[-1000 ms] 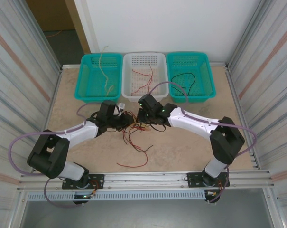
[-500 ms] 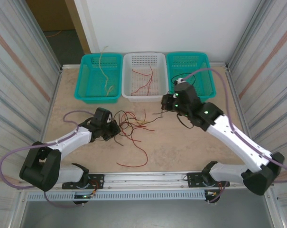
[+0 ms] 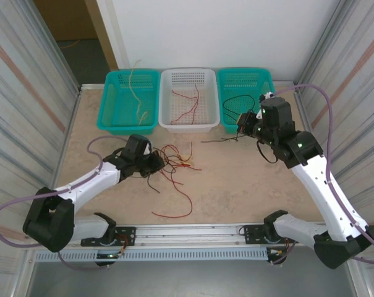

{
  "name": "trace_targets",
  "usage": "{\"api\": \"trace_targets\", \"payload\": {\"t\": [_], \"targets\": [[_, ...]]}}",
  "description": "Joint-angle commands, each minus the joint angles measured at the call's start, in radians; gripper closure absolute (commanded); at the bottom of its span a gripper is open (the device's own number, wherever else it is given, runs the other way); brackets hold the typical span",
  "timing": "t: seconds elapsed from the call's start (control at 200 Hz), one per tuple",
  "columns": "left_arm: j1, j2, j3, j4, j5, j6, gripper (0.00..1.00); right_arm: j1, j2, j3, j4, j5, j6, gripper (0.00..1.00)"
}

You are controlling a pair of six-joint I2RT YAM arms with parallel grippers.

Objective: Untangle the cables

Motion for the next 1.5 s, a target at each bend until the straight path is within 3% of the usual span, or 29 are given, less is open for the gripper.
{"api": "trace_targets", "payload": {"t": [0.0, 0.281, 0.516, 0.877, 0.942, 1.022, 1.107, 1.217, 1.318, 1.423, 1.493], "targets": [[-0.058, 0.018, 0.099, -0.004, 0.02, 0.049, 1.0, -0.05, 0.037, 0.066, -0.007, -0.089, -0.059, 1.0], [-0.151, 0.071, 0.29, -0.114, -0.069, 0.103, 1.0, -0.177, 0.09, 0.136, 0.065, -0.24, -0.118, 1.0], [-0.157, 0.085, 0.318, -0.085, -0.108, 0.105, 1.0, -0.32, 0.148, 0.2, 0.092, -0.393, -0.115, 1.0], [-0.161, 0.106, 0.368, 0.047, 0.038, 0.299, 1.0, -0.458, 0.333, 0.234, 0.276, -0.401, -0.086, 0.97], [-0.16, 0.098, 0.362, 0.068, 0.04, 0.33, 1.0, -0.464, 0.414, 0.252, 0.301, -0.404, -0.087, 0.9], [-0.156, 0.087, 0.355, 0.077, 0.027, 0.324, 1.0, -0.465, 0.531, 0.302, 0.284, -0.419, -0.087, 0.67], [-0.149, 0.078, 0.356, 0.088, -0.003, 0.241, 1.0, -0.466, 0.642, 0.416, 0.128, -0.413, -0.092, 0.46], [-0.145, 0.082, 0.412, 0.032, 0.007, 0.151, 1.0, -0.463, 0.682, 0.52, -0.03, -0.424, -0.059, 0.39], [-0.143, 0.094, 0.51, -0.045, -0.001, 0.177, 1.0, -0.441, 0.671, 0.608, -0.144, -0.423, -0.05, 0.36], [-0.142, 0.077, 0.464, 0.05, -0.013, 0.2, 1.0, -0.367, 0.598, 0.546, -0.147, -0.394, -0.075, 0.34], [-0.143, 0.062, 0.403, 0.132, 0.01, 0.224, 1.0, -0.29, 0.504, 0.413, -0.097, -0.343, -0.099, 0.33]]}}
